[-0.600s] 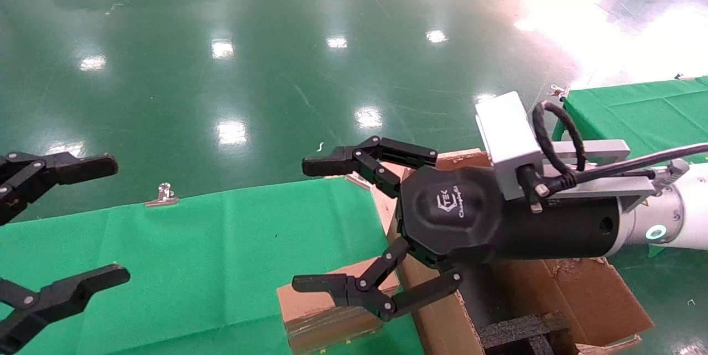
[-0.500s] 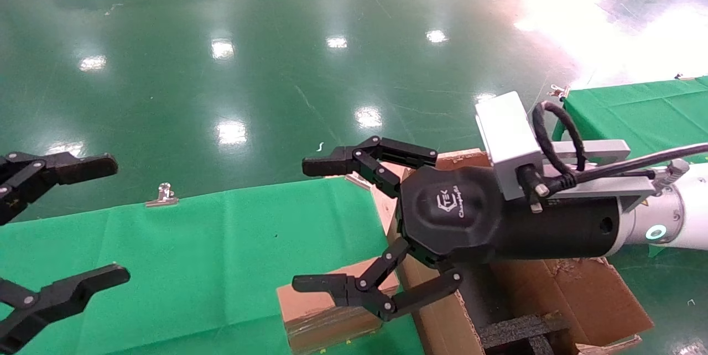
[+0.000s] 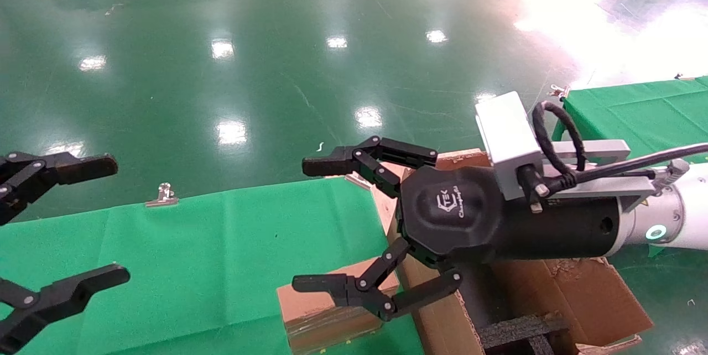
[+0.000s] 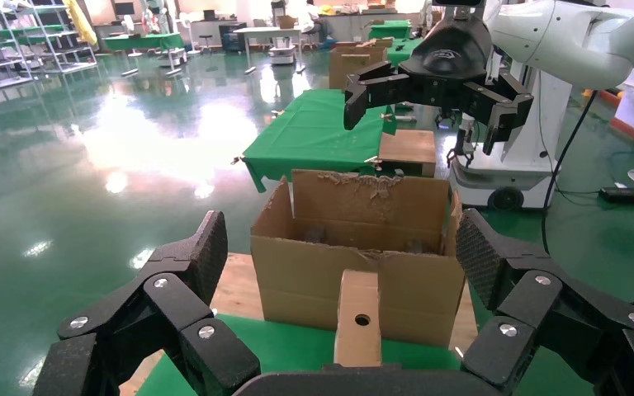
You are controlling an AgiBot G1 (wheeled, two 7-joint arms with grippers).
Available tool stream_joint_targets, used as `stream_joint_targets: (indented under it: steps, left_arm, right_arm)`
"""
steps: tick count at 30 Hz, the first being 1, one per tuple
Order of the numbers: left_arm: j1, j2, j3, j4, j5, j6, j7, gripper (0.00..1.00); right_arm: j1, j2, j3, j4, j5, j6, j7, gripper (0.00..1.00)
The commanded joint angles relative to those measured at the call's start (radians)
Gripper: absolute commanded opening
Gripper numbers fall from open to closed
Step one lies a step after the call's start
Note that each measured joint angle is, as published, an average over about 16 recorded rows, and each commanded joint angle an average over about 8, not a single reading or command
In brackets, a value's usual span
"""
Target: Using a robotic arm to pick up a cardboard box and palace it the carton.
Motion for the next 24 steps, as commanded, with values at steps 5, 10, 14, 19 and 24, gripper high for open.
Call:
stream_joint_targets:
  steps: [5, 10, 14, 19, 24]
  left_arm:
    - [0.000, 0.000, 0.000, 0.000, 0.000, 0.000, 0.000, 0.16]
    - [0.000, 0.000, 0.000, 0.000, 0.000, 0.000, 0.000, 0.00]
    - [0.000, 0.000, 0.000, 0.000, 0.000, 0.000, 0.000, 0.00]
    - [0.000, 0.000, 0.000, 0.000, 0.000, 0.000, 0.000, 0.00]
    - [0.000, 0.000, 0.000, 0.000, 0.000, 0.000, 0.000, 0.00]
  right_arm:
    - [0.000, 0.000, 0.000, 0.000, 0.000, 0.000, 0.000, 1.00]
    - [0.000, 0.001, 0.000, 0.000, -0.001, 0.000, 0.000, 1.00]
    - [0.004, 0.008, -0.004, 0.002, -0.016, -0.001, 0.000, 1.00]
    - [0.036, 0.025, -0.035, 0.014, -0.107, -0.004, 0.009, 1.00]
    - [0.107, 0.014, -0.106, 0.032, -0.270, -0.017, 0.031, 1.00]
